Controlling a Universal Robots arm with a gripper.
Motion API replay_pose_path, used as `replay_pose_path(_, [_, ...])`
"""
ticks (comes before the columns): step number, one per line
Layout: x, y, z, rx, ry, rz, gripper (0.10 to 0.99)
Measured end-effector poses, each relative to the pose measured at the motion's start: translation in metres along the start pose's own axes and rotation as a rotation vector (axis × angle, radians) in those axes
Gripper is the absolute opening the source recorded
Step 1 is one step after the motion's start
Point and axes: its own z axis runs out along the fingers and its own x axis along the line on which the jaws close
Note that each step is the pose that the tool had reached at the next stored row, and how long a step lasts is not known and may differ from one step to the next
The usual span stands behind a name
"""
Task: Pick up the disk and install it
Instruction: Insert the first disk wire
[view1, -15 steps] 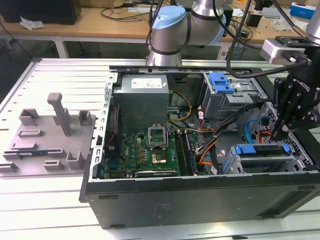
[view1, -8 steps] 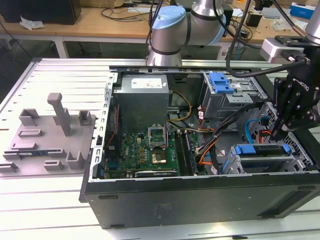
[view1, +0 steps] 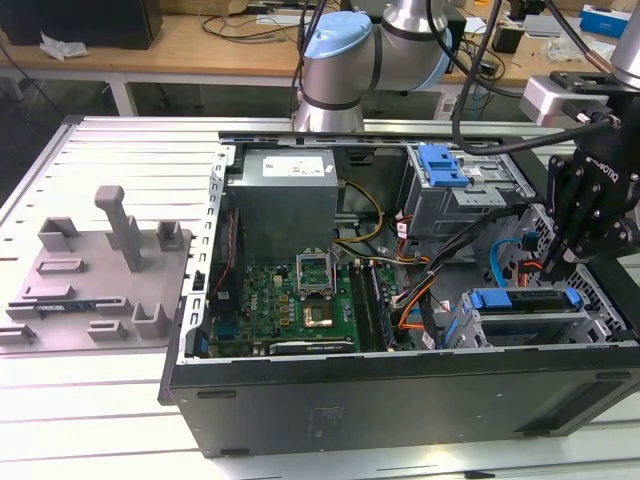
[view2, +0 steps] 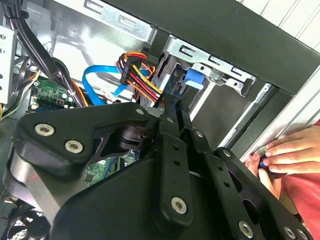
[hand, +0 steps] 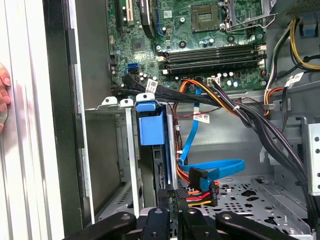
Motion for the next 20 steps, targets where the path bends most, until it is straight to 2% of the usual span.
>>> replay_pose_path(8, [0.0048,-0.0003,0.0011,0.0,0.0,0.0,0.165])
replay_pose_path(20, [0.0053,0.0002,0.0036,0.0,0.0003,0.0,0.165])
